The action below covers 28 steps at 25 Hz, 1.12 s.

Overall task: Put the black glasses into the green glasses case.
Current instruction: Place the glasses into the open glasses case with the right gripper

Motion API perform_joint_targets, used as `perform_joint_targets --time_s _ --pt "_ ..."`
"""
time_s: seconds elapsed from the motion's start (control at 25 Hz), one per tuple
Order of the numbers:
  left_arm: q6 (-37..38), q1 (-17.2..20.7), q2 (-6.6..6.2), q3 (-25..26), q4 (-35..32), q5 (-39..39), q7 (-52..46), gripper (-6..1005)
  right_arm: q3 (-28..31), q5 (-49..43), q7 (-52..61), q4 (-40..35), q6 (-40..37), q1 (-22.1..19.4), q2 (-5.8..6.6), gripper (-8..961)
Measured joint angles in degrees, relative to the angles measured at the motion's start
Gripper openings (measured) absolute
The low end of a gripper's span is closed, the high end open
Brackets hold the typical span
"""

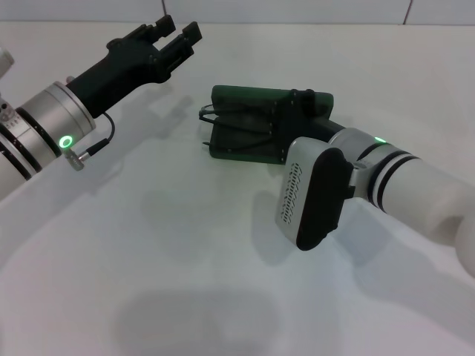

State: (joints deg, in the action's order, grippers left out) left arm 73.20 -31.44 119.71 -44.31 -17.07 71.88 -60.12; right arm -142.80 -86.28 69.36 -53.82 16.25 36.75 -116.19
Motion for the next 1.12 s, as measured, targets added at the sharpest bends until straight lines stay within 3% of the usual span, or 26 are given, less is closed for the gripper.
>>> perform_joint_targets --time_s 1.12 --pt "0.0 -0.8 0.09 -1.5 0.1 -0.4 0.0 651 -0.4 2.2 0.3 2.6 1.3 -1.2 0.0 98"
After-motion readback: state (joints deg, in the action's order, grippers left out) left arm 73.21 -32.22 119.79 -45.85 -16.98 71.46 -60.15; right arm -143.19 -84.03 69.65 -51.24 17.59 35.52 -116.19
